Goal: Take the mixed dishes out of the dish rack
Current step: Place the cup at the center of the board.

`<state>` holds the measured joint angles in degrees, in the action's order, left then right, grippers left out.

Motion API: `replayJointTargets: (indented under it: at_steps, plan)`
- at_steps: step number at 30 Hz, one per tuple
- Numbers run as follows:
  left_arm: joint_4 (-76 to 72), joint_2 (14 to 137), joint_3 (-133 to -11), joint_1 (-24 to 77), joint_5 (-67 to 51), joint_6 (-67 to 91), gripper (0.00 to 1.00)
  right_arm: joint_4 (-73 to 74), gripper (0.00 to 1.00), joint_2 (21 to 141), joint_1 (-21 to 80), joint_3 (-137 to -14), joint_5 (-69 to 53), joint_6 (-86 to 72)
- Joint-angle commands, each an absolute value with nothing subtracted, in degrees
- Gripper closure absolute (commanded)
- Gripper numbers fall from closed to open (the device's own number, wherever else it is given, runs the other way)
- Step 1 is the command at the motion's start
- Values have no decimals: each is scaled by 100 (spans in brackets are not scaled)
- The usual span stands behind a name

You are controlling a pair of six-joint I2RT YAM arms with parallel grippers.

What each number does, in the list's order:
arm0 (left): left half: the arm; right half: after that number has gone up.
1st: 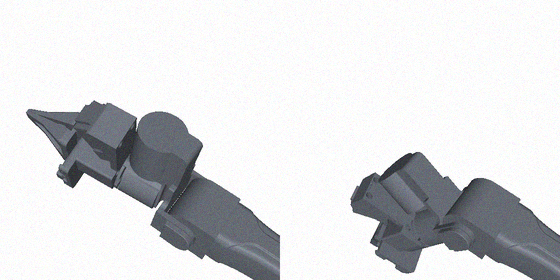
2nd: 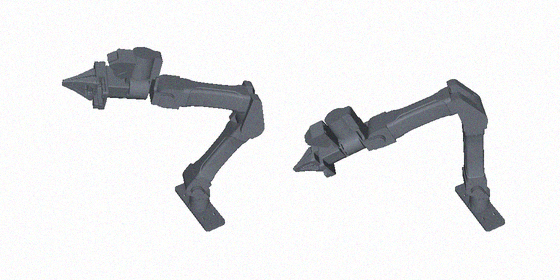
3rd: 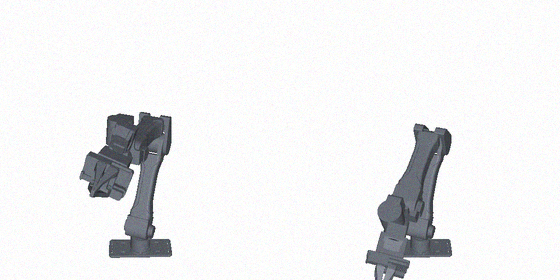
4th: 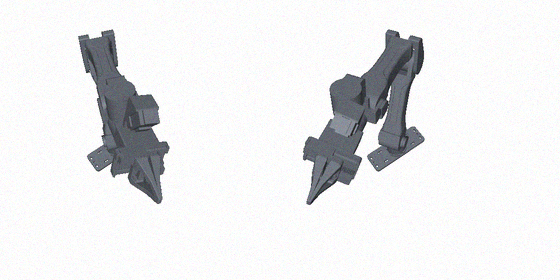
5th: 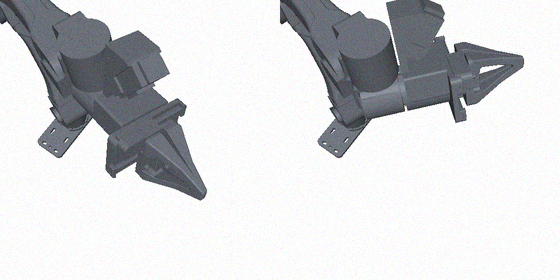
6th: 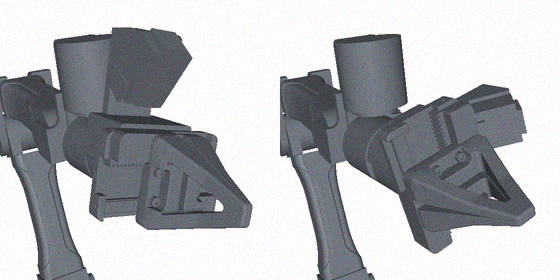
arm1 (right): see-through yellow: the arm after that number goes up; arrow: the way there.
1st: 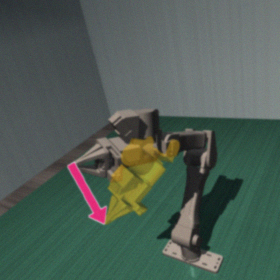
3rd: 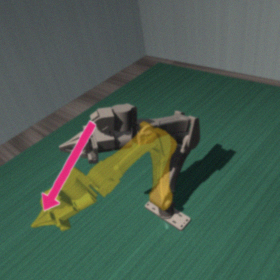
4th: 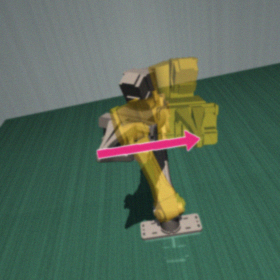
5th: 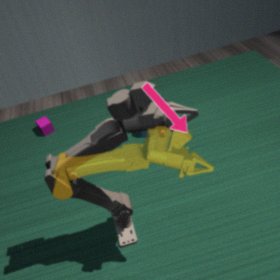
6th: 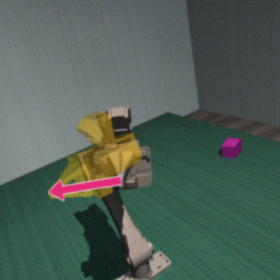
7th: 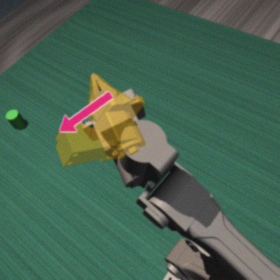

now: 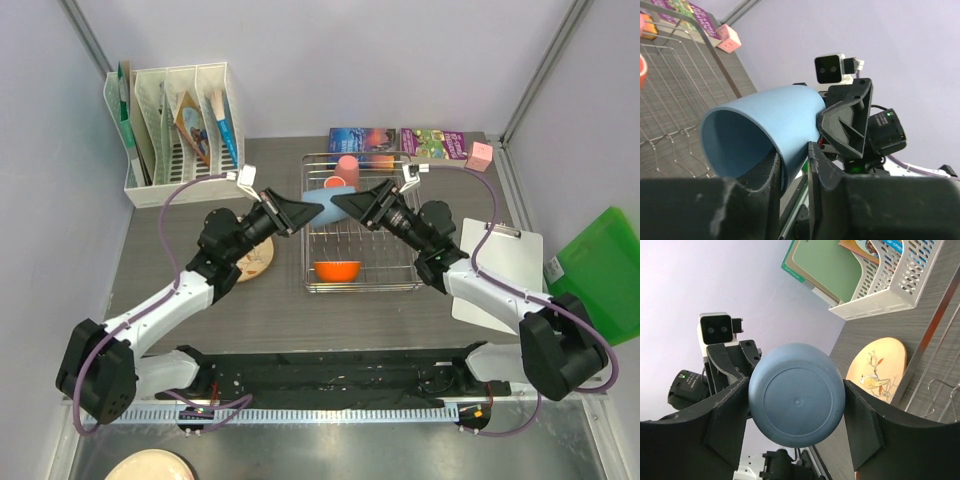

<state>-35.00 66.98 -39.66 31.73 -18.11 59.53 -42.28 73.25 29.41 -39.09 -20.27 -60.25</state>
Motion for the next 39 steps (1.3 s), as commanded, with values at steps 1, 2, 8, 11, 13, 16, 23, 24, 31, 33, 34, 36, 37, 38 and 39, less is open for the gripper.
replayJointTargets:
  at_steps: [1,2,8,11,13,16,23,24,31,33,34,36,37,38,39]
  plan:
    - [-3815,6654,-3999,3173,-1951,5740,88,-4606,99,7357,3015,-3964,-2162,-5994]
    - [-3771,6627,-4008,3173,-1951,5704,100,-4562,99,7348,3006,-3973,-2153,-5933]
    - [-2350,6179,-4376,3120,-1496,5029,100,-2255,0,6971,3015,-4569,-1505,-4707]
    - [-1093,6004,-4868,2901,-1275,4634,100,-803,0,6628,3006,-4965,-460,-4133]
    - [-267,5942,-5246,2620,-1064,4527,100,-143,0,6383,3015,-5124,181,-3719]
    - [1016,5985,-5869,2225,-433,4307,100,368,0,6153,3015,-5168,1035,-3402]
    - [3637,6986,-7364,1688,1686,3736,100,703,0,5731,3015,-4949,1766,-3322]
    - [3778,7118,-7444,1661,1818,3692,100,721,0,5730,3023,-4922,1828,-3340]
    - [4815,8408,-8471,1029,2320,4270,100,729,0,5748,3015,-4764,1688,-3489]
    - [5237,8691,-8874,801,2382,4411,100,721,0,5748,3023,-4729,1670,-3498]
    - [5360,8797,-8973,739,2391,4473,100,703,0,5731,3023,-4711,1635,-3498]
    - [5623,9087,-9201,511,2426,4701,100,668,0,5722,3006,-4667,1591,-3515]
    - [5677,9166,-9237,431,2400,4754,100,659,0,5722,3015,-4650,1556,-3533]
    - [5704,9324,-9290,335,2382,4842,100,642,0,5722,3015,-4641,1530,-3524]
    - [5782,9386,-9325,151,2251,4878,100,615,0,5722,3015,-4606,1494,-3533]
